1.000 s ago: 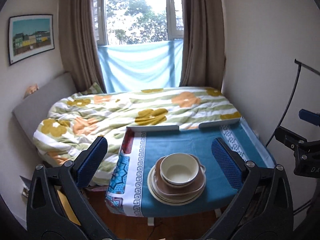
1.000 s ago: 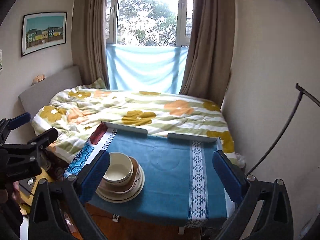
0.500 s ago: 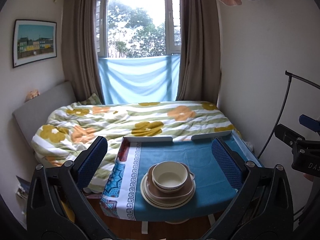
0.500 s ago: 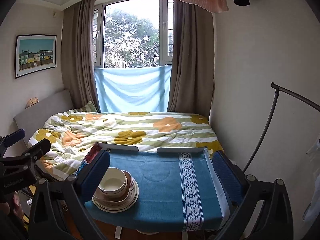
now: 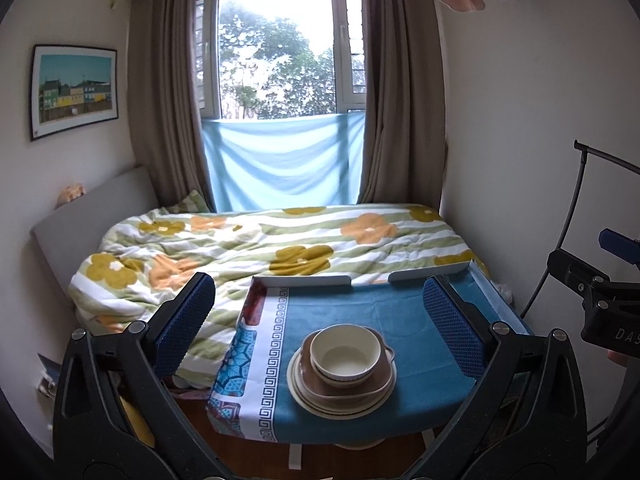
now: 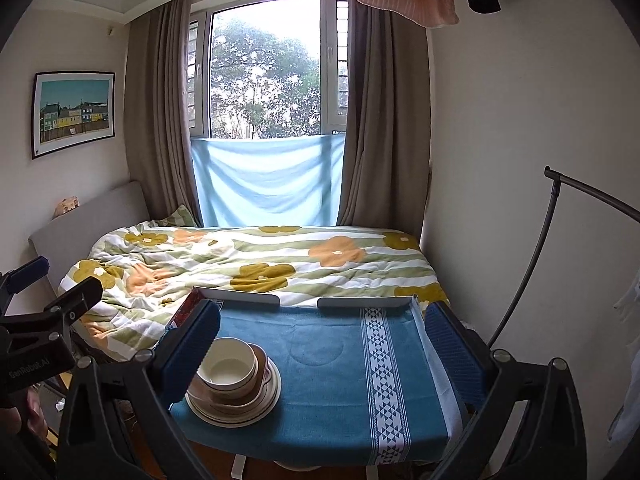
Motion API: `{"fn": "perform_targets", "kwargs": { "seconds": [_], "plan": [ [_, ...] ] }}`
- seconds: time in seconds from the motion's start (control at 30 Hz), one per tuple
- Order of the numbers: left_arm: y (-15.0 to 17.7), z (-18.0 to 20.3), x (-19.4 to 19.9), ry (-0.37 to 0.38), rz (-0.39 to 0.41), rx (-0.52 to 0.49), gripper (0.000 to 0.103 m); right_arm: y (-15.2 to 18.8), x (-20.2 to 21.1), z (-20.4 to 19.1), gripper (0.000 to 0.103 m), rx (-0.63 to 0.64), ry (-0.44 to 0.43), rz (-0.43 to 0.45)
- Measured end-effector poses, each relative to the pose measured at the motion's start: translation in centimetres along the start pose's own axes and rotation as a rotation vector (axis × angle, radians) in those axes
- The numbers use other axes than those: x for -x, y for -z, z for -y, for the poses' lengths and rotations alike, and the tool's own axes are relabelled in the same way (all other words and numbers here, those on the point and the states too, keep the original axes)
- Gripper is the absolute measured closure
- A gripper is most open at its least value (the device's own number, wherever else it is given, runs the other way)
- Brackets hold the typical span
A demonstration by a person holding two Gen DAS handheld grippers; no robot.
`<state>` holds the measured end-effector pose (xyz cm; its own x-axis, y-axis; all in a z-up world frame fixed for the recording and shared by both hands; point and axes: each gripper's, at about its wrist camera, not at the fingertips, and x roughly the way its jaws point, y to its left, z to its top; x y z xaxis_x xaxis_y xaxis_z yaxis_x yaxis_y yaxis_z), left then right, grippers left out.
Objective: Organize plates and bowls
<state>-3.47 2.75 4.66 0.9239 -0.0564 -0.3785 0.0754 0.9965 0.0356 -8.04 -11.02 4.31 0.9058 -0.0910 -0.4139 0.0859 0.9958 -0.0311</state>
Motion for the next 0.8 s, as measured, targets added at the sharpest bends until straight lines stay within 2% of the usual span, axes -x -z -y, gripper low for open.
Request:
{"fn": "perform_targets", "kwargs": {
  "seconds": [0.8],
  "plan": [
    [0.42, -0.08, -0.32, 0.0, -0.017, -0.005, 0.0, 0.39, -0.27, -0.21, 0.001, -0.011, 0.003, -0.015]
  ]
}}
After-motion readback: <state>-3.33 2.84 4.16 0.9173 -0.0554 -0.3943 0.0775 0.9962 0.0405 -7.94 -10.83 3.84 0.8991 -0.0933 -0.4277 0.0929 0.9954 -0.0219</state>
